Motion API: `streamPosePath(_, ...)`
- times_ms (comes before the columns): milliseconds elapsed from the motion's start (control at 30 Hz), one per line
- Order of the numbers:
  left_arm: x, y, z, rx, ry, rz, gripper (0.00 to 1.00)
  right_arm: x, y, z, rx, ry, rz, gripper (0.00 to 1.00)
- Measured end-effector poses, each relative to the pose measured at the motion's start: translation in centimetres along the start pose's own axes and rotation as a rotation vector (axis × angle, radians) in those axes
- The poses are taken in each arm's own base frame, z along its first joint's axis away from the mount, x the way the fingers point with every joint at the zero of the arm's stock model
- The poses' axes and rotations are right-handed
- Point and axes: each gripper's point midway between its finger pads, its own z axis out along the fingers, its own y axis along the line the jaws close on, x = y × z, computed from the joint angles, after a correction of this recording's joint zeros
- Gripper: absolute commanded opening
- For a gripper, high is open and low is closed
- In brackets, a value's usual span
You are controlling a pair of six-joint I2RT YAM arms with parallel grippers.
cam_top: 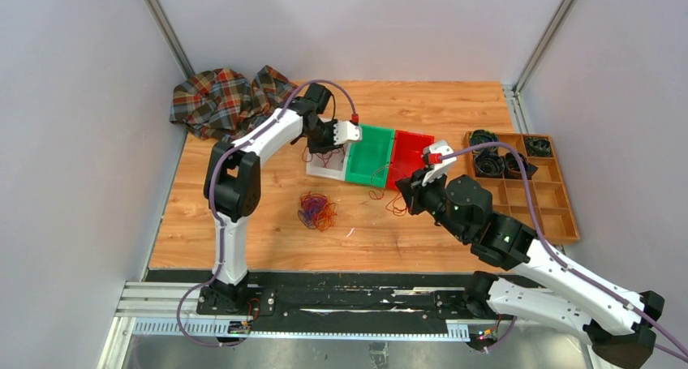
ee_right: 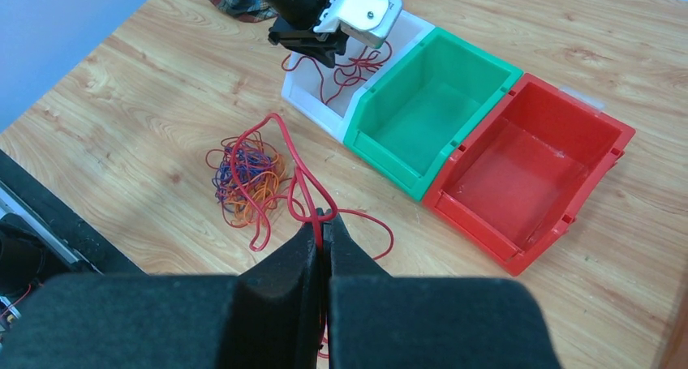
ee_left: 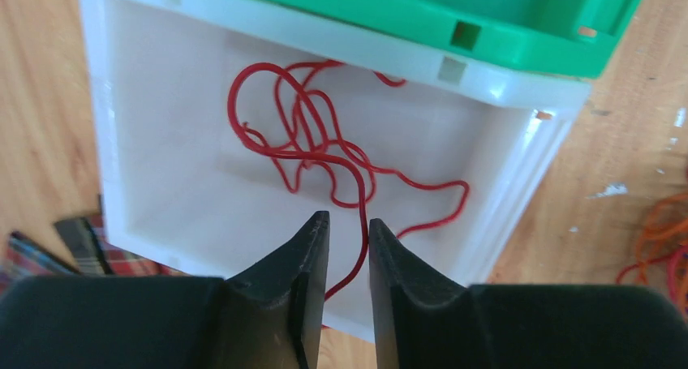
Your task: Untangle the cables
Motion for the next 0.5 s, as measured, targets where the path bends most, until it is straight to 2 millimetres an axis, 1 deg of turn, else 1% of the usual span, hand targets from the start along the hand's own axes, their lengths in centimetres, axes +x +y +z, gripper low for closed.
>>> streamPosePath(133, -1.1, 1.0, 0.5, -0.041, -0.004, 0.034, 0.11, 0.0, -0.3, 0.0, 0.007, -0.003, 0.002, 0.01)
streamPosePath(267, -2.4, 1.9, 1.4, -0.069, -0.025, 0.036, 0.02, 0.5, -0.4, 0.0, 0.010, 0.005, -0.002, 0.00)
streamPosePath(333, -2.7, 1.9, 1.8, -0.070, -0.029, 0.036, 0.01, 0.9, -0.5, 0.1, 0.012, 0.011, -0.004, 0.01)
streamPosePath(500, -3.1, 1.7, 2.3, -0.069, -0.035, 0.013, 0.01, 1.6, -0.8, 0.3, 0.022, 0.023, -0.007, 0.01)
